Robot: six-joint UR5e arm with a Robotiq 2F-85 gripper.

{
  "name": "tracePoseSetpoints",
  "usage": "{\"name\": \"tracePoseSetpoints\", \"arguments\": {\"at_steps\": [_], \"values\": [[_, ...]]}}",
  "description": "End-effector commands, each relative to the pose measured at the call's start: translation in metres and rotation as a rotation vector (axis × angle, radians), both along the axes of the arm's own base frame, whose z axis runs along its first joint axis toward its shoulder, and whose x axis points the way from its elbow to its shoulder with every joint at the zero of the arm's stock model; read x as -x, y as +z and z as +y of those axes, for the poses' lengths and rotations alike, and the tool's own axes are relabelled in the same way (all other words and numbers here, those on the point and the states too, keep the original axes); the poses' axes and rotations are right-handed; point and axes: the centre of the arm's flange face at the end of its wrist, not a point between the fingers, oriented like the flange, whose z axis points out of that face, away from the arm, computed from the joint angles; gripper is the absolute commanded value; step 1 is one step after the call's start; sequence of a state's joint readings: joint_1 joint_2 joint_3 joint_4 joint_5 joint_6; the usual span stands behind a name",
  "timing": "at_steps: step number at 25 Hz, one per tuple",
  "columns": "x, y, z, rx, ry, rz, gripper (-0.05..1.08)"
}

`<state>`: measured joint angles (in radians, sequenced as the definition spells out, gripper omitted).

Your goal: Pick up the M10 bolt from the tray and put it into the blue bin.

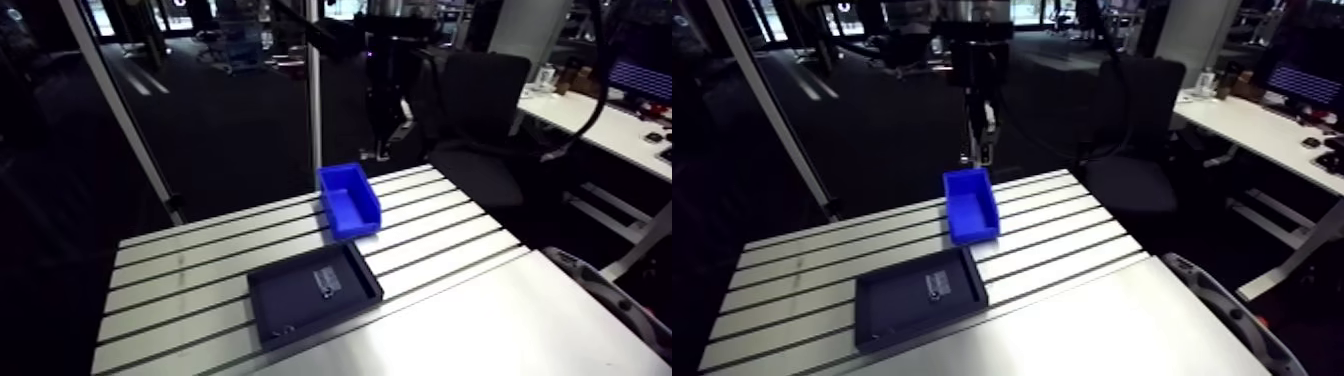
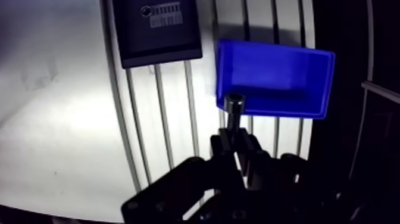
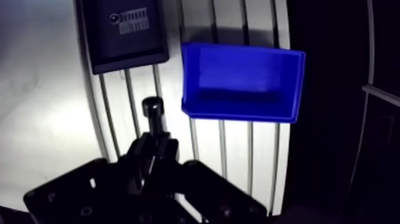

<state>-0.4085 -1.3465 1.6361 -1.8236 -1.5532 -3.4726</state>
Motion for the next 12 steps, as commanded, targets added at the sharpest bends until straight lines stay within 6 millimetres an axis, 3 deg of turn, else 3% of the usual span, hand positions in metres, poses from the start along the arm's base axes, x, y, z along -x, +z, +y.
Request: {"name": "tracePoseSetpoints", "arguments": {"at_steps": [1, 9, 12], "values": [[0.023, -0.012, 0.006, 0.011, 0.061, -0.005, 1.04], [0.053, -0.046, 0.015, 0.029, 0.043, -0.036, 1.03], [0.064, -0.056, 0.008, 0.016, 0.034, -0.011, 1.03]]}}
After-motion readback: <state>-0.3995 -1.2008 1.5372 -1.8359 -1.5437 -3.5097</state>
